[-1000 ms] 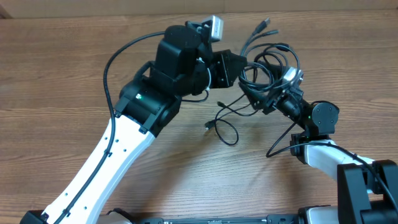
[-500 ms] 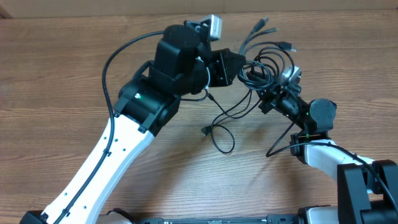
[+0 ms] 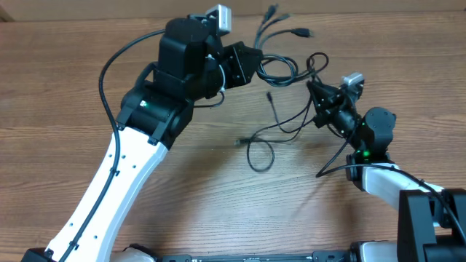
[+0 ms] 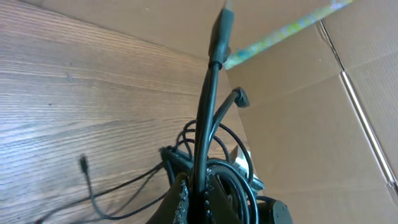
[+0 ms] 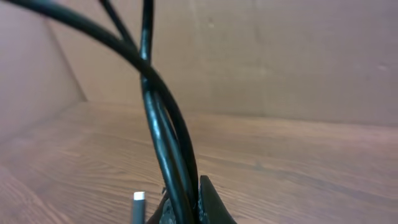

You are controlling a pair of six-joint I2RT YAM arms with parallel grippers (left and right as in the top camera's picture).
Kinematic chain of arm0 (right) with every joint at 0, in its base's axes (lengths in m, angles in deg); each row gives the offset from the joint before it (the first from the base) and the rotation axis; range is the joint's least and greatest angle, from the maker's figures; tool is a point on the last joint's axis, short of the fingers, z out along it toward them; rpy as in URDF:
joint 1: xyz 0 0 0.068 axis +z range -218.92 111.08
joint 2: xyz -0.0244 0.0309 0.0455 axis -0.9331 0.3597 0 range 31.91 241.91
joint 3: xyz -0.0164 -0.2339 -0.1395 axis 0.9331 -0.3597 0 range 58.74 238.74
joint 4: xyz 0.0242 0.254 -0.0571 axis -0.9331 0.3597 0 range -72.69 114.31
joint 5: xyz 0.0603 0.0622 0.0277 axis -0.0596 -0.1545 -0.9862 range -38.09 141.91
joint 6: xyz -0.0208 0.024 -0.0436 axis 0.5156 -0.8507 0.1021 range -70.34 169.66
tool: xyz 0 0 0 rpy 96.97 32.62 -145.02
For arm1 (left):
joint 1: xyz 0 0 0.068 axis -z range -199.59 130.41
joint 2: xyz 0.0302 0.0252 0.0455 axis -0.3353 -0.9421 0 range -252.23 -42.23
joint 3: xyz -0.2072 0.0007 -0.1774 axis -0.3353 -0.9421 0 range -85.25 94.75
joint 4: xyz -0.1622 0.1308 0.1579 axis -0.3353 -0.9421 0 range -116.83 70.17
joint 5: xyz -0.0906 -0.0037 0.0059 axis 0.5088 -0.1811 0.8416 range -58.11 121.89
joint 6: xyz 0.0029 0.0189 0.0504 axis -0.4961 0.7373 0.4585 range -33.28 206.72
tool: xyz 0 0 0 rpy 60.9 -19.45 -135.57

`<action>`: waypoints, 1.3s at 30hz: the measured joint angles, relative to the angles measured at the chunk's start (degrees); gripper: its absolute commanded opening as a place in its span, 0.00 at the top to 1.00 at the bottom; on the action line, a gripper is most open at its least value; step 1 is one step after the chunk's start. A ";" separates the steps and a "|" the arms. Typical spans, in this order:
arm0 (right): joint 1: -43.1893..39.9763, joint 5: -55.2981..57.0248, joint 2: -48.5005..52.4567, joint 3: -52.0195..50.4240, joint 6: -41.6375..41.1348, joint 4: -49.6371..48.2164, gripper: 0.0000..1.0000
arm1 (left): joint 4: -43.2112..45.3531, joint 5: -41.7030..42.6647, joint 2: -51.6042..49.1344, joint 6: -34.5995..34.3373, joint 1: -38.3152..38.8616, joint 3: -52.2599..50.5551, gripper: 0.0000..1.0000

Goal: Untangle cables

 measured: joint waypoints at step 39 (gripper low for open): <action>-1.25 -32.79 0.00 0.00 -23.37 4.57 0.65 | 4.37 -13.20 -0.26 15.08 -3.67 0.00 0.96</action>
